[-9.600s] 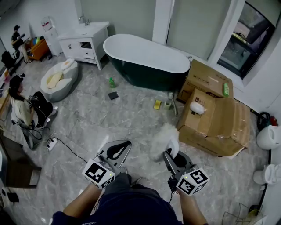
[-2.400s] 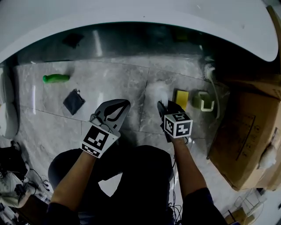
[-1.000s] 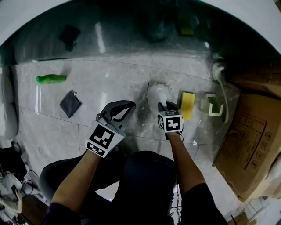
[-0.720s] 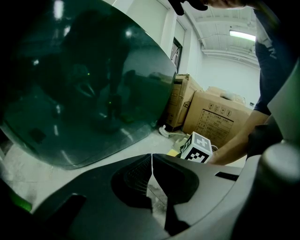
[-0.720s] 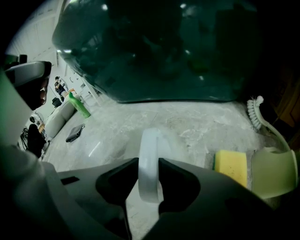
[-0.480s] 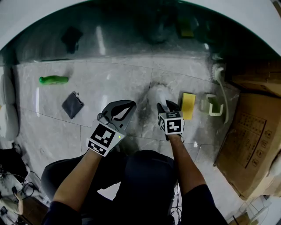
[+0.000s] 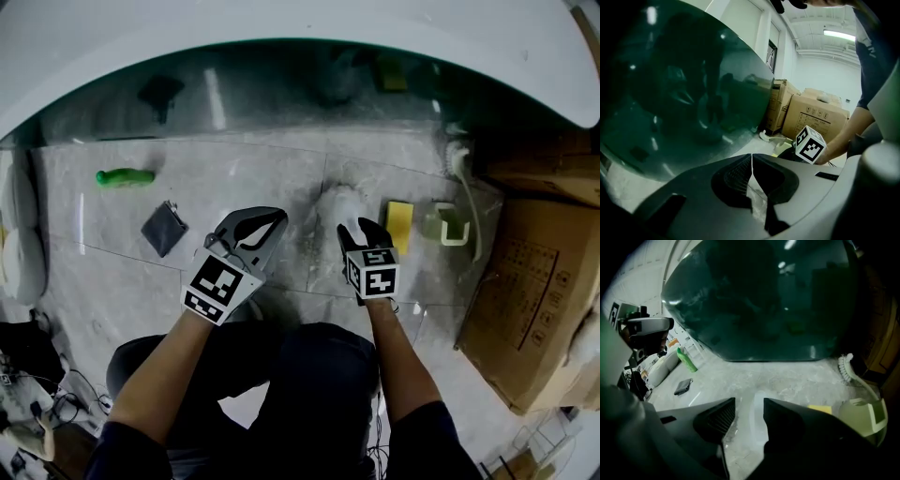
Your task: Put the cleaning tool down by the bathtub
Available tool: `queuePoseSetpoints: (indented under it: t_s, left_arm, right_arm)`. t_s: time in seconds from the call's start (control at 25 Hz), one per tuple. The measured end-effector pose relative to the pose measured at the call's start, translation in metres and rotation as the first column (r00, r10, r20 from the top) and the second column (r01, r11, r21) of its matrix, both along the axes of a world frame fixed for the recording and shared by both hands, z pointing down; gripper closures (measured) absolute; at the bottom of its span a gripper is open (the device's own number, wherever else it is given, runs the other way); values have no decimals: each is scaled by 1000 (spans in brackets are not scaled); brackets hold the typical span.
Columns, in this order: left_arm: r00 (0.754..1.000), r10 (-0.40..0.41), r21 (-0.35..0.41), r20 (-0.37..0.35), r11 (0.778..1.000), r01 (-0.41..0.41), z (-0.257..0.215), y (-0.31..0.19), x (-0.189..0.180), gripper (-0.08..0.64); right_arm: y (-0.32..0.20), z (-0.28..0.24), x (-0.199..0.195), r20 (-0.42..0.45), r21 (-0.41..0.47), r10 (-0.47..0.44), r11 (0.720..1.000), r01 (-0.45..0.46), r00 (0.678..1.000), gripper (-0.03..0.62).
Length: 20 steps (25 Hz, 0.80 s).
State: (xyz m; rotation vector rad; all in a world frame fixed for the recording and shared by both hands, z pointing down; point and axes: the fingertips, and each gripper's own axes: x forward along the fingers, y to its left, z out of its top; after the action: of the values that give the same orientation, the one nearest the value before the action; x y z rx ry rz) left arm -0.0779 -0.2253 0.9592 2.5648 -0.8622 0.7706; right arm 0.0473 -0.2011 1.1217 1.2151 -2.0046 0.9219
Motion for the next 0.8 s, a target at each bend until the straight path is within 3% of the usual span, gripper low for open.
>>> queuePoseSetpoints:
  t_s: [0.32, 0.8]
  left_arm:
    - [1000, -11, 21, -7, 1000, 11, -61, -13, -17, 528]
    - [999, -39, 21, -18, 999, 39, -213, 3, -33, 528]
  right_arm:
    - [0, -69, -7, -5, 27, 1, 1000, -1, 1000, 403]
    - [10, -260, 3, -6, 94, -15, 995, 16, 1000, 403]
